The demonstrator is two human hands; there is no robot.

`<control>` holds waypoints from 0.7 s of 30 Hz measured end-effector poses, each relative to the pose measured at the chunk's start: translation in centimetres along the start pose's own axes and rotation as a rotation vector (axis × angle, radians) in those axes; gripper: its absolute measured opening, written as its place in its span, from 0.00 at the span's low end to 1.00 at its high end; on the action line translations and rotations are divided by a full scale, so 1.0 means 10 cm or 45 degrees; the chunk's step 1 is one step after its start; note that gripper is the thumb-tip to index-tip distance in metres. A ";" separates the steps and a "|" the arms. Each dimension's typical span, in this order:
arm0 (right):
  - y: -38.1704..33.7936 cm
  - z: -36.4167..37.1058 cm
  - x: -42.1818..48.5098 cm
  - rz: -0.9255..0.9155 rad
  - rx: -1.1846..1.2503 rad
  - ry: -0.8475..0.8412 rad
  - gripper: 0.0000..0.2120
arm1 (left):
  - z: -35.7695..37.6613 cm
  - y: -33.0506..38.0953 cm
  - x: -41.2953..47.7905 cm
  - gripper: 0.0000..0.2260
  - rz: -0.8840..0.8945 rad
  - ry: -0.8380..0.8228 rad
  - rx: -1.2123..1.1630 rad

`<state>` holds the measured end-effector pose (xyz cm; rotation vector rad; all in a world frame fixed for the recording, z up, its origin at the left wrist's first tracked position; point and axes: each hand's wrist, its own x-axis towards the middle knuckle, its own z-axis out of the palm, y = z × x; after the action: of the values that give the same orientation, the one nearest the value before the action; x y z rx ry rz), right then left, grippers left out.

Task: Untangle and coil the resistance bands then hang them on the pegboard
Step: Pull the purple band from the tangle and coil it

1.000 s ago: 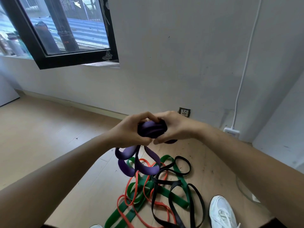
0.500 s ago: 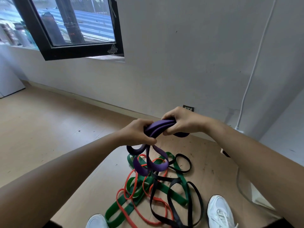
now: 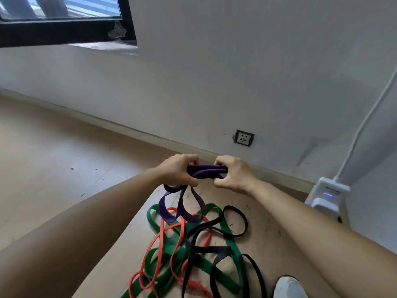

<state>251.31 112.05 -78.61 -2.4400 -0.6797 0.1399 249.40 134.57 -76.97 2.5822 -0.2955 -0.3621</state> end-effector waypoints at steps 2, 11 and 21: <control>0.28 0.20 0.17 0.008 -0.016 0.042 0.11 | 0.11 -0.14 0.34 0.15 0.048 -0.017 0.173; 1.26 0.98 0.81 0.207 0.147 0.009 0.18 | 0.92 -0.94 1.48 0.22 0.290 0.238 0.618; 2.23 1.74 0.97 0.410 -0.197 -0.190 0.17 | 2.04 -1.50 1.93 0.45 -0.068 -0.057 0.342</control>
<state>265.12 110.49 -105.11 -2.6949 -0.3650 0.4143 263.36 132.63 -105.55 2.8525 -0.3092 -0.4251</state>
